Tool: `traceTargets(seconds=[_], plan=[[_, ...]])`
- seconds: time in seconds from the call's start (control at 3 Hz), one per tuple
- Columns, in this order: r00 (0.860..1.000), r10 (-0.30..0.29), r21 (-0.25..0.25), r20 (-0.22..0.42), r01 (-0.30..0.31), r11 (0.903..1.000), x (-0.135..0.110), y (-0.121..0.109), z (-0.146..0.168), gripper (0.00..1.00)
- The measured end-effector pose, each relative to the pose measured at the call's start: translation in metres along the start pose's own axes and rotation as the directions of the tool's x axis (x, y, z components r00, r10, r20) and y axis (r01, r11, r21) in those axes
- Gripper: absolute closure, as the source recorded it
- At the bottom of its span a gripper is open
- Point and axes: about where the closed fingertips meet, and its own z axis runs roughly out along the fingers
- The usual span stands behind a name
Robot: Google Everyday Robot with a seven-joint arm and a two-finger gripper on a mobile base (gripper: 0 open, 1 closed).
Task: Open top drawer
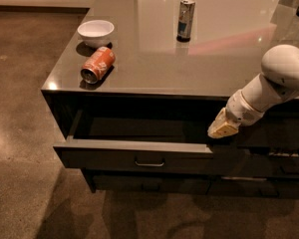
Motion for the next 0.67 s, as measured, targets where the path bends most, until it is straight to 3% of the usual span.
traceTargets(seconds=[0.33, 0.67], plan=[[1.000, -0.030, 0.043, 0.002, 0.030, 0.9986, 0.003, -0.002, 0.015, 1.00], [0.992, -0.120, 0.122, -0.036, 0.124, 0.9847, 0.005, -0.012, 0.046, 1.00]])
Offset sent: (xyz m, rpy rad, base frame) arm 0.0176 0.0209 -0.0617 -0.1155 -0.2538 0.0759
